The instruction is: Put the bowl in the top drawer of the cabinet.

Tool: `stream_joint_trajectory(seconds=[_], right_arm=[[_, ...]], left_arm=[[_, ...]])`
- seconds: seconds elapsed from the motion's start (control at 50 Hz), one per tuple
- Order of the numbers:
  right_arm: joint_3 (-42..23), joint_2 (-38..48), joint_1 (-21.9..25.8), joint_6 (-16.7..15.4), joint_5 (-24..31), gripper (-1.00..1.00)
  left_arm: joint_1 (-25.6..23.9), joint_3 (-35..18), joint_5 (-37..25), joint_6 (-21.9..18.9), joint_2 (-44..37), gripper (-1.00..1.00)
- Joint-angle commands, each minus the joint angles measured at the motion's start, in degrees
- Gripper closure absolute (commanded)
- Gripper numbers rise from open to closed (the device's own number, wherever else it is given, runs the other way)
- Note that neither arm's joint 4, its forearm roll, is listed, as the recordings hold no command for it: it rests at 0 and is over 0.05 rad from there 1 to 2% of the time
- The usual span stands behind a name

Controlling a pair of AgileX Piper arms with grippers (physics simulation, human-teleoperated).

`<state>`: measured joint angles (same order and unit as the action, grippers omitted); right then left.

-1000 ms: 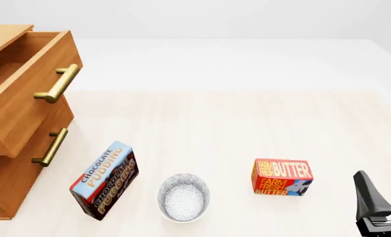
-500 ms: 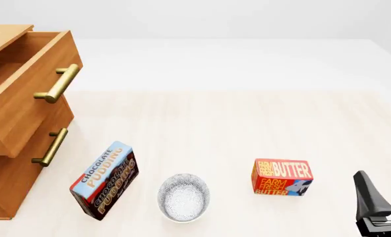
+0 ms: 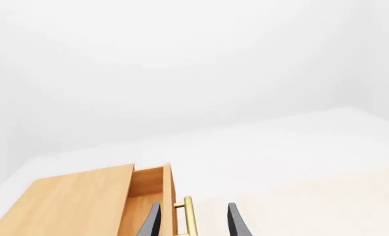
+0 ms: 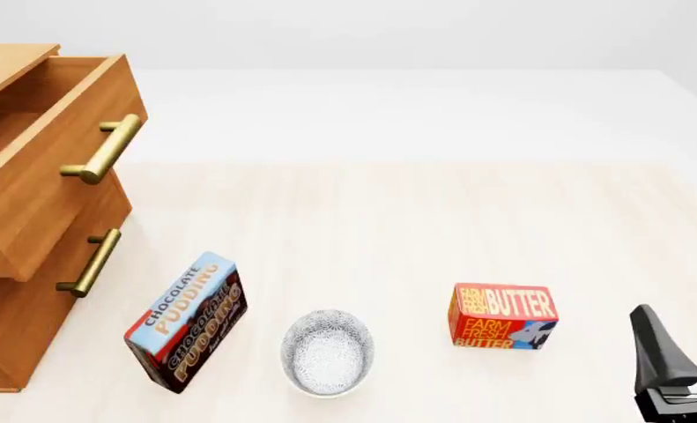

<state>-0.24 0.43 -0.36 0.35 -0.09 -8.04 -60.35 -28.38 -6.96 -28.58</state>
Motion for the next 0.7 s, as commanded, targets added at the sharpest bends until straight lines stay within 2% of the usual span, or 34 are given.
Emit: stream_joint_trajectory(seconds=[0.02,0.3,0.7], right_arm=[[0.0,0.0,0.0,0.0,0.0,-1.0],[0.0,0.0,0.0,0.0,0.0,-1.0],[0.0,0.0,0.0,0.0,0.0,-1.0]], left_arm=[[2.8,-2.7,-0.6,4.8,-6.8,-1.0],[6.1,-2.5,1.5,7.3,-12.2,-1.0],[8.9,-3.5,3.8,8.5,-18.8,-1.0]])
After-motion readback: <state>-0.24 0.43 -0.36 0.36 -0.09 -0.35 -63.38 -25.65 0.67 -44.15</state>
